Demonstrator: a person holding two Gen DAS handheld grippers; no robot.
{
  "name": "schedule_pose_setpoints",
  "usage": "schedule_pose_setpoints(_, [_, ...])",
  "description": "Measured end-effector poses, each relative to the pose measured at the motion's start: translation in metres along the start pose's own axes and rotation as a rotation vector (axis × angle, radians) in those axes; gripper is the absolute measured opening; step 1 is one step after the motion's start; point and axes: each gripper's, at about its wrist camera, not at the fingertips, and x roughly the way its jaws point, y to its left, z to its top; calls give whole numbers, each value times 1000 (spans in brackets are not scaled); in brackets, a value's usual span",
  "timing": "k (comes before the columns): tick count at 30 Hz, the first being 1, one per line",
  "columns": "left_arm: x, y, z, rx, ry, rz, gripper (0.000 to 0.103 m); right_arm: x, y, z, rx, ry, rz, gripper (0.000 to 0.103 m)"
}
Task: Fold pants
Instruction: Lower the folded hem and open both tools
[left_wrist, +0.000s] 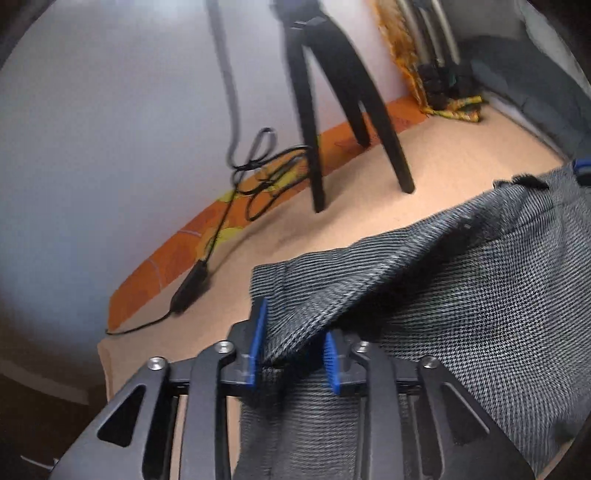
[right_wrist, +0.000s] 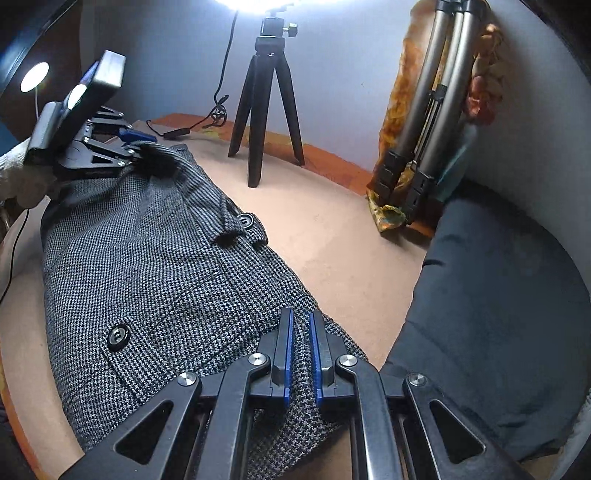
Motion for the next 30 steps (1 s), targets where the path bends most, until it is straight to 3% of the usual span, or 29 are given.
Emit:
schedule_pose_setpoints(2, [-6, 11, -1, -21, -8, 29, 58, 2, 1, 0, -3, 5, -10, 6])
schedule_pose_setpoints(5, [-17, 27, -5, -52, -28, 36, 59, 4, 1, 1, -2, 6, -9, 6])
schedule_pose_setpoints(8, [-20, 39, -9, -85, -36, 139, 59, 7, 0, 2, -2, 15, -17, 6])
schedule_pose_setpoints(12, [-29, 69, -23, -212, -47, 146, 59, 8, -2, 1, 7, 22, -13, 6])
schedule_pose_setpoints(15, [-42, 77, -34, -249, -64, 168, 59, 10, -2, 3, 10, 26, -24, 6])
schedule_pose_setpoints(18, [-63, 80, -49, -284, -84, 166, 59, 11, -1, 5, 4, 29, -46, 5])
schedule_pose_setpoints(19, [-70, 80, -54, -296, -94, 157, 59, 12, 0, 6, -5, 31, -66, 0])
schedule_pose_setpoints(21, [-83, 82, -64, -317, -108, 150, 59, 16, -1, 6, -23, 40, -121, 0])
schedule_pose_setpoints(26, [-111, 63, -87, -285, -123, 128, 59, 5, -8, 2, 18, 33, -94, 0])
schedule_pose_setpoints(27, [-113, 60, -89, -286, -127, 113, 58, 0, -9, 1, 32, 30, -86, 1])
schedule_pose_setpoints(30, [-127, 49, -99, -292, -137, 75, 58, -21, -10, -1, 60, 1, -91, 22])
